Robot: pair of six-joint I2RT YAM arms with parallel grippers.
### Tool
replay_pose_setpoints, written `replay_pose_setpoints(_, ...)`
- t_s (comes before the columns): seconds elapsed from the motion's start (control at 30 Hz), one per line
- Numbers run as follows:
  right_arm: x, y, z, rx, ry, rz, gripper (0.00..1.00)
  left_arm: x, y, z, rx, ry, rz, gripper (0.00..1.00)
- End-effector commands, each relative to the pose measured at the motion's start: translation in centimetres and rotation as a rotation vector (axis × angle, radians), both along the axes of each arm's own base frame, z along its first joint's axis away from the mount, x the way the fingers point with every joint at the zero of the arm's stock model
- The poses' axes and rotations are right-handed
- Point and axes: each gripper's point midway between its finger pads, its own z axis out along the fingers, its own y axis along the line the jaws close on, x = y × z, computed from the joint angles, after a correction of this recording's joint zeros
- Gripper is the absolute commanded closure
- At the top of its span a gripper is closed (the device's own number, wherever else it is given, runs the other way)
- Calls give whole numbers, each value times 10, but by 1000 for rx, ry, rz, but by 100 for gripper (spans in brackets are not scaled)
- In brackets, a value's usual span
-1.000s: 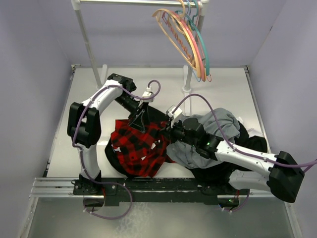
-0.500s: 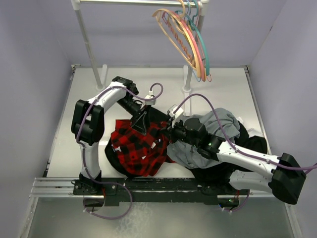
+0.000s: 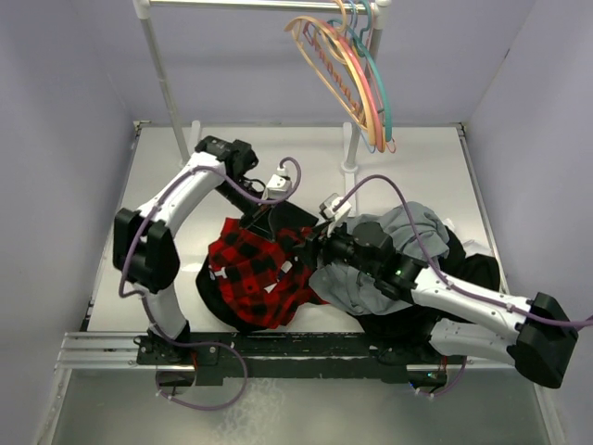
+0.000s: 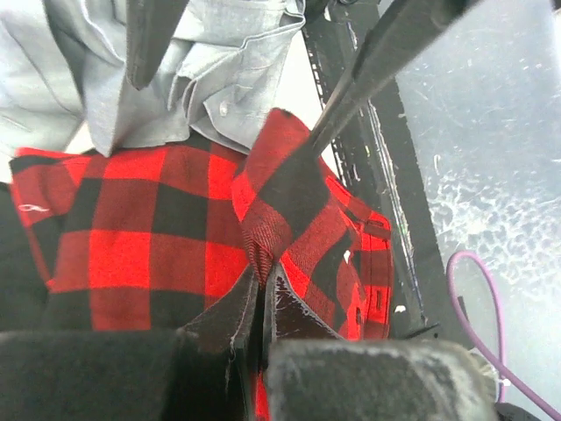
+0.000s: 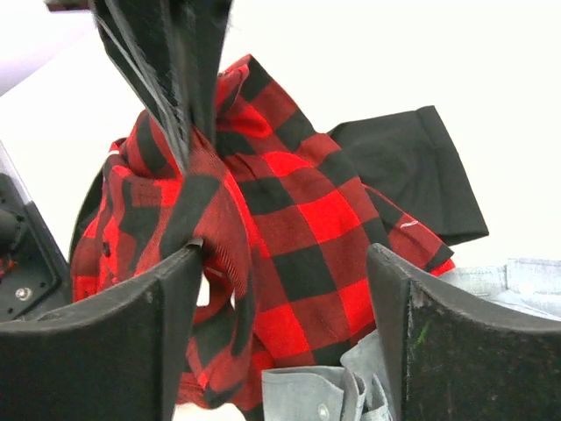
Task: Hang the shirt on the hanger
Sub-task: Adjust the shirt at the center of the board.
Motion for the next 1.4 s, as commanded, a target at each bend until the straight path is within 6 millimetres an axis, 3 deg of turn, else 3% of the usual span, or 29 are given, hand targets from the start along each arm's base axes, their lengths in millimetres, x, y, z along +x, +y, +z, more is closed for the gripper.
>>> replay_pose_setpoints(0.0,-6,-6,47,145,-115,7,18,-6,11,65,-53,-231,21,100)
replay_pose_setpoints(0.23,-17,-25,49,206,-195,2,11,4,39,92,24,-416,89,100)
replay_pose_setpoints(0.43,-16,-14,34,231,-211,37,14,16,54,123,38,-576,161,100)
replay_pose_setpoints(0.6,-28,-14,39,331,-417,112,16,24,63,152,40,-736,214,100)
replay_pose_setpoints(0.73,-22,-9,35,301,-515,122,16,22,68,166,28,-814,220,100)
replay_pose_setpoints(0.8,-21,3,31,296,-506,172,17,20,68,169,19,-824,220,100)
replay_pose_setpoints(1.07,-27,37,51,485,-375,293,17,25,68,166,23,-832,250,100)
replay_pose_setpoints(1.2,-26,37,51,494,-348,283,19,28,69,163,32,-838,256,100)
replay_pose_setpoints(1.37,-19,18,50,464,-315,183,20,29,70,163,36,-844,262,100)
